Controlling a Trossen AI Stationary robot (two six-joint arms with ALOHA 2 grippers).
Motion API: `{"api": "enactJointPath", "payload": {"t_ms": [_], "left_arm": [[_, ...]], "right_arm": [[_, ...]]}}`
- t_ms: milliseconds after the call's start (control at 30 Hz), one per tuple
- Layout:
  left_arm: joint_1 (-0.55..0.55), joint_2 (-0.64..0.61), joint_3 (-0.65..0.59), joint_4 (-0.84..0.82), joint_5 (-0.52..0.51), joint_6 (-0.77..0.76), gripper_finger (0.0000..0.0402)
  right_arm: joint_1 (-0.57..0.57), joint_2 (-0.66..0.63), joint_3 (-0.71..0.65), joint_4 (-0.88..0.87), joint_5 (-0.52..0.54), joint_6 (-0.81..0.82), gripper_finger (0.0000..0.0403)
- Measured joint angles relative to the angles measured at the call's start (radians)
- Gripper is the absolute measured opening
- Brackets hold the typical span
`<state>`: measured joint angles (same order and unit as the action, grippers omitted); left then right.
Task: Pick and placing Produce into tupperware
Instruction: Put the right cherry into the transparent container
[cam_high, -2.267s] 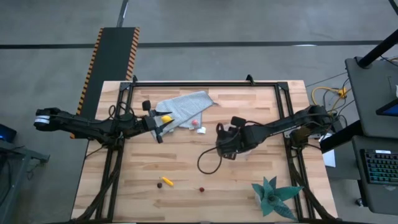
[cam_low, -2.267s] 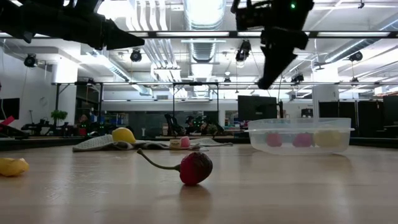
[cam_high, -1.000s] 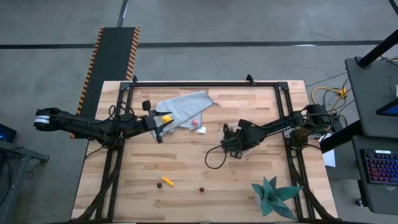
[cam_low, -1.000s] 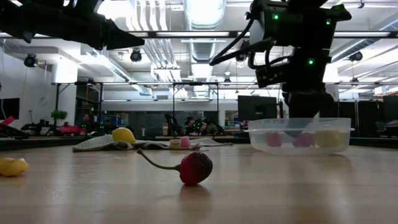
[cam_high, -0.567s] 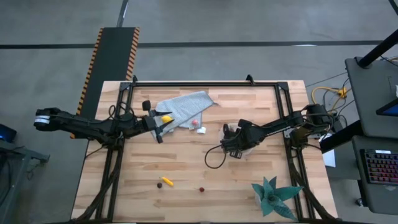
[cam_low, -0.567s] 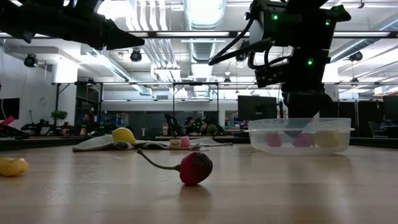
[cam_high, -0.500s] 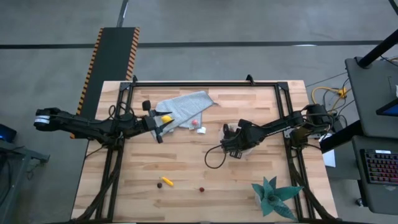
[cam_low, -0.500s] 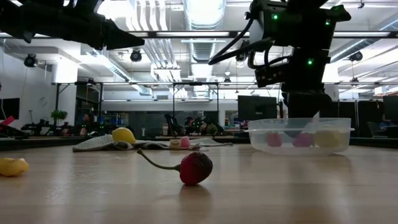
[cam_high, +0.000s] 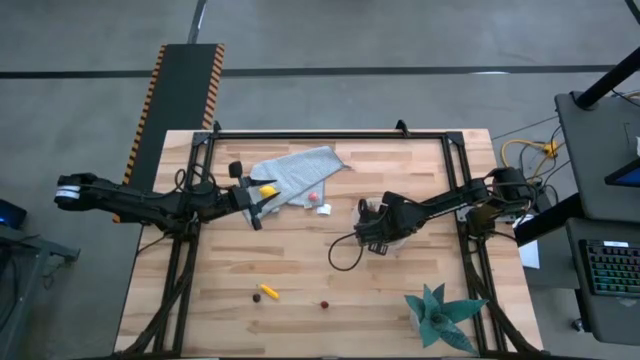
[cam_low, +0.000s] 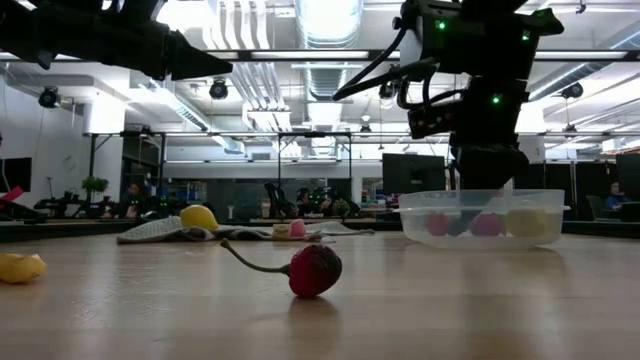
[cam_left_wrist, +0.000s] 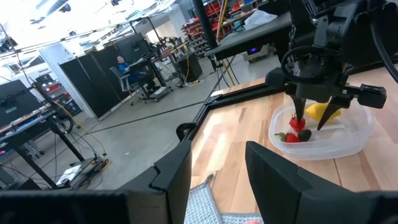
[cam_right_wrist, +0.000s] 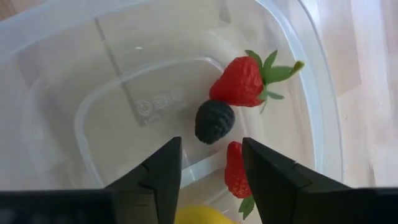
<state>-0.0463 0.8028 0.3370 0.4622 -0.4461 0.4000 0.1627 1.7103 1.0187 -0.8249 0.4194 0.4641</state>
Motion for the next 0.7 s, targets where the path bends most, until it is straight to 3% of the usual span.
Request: {"api": "enactJointPath", "payload": {"t_ms": [367, 700], "left_arm": [[0.000, 0.000, 0.000, 0.000, 0.000, 0.000, 0.0137], [0.000, 0.000, 0.000, 0.000, 0.000, 0.000, 0.0137]], "right_arm": [[0.000, -0.019, 0.005, -0.012, 0.000, -0.003, 0.0161], [0.003, -0.226, 0.037, -0.002, 0.000, -0.005, 0.0146]]}}
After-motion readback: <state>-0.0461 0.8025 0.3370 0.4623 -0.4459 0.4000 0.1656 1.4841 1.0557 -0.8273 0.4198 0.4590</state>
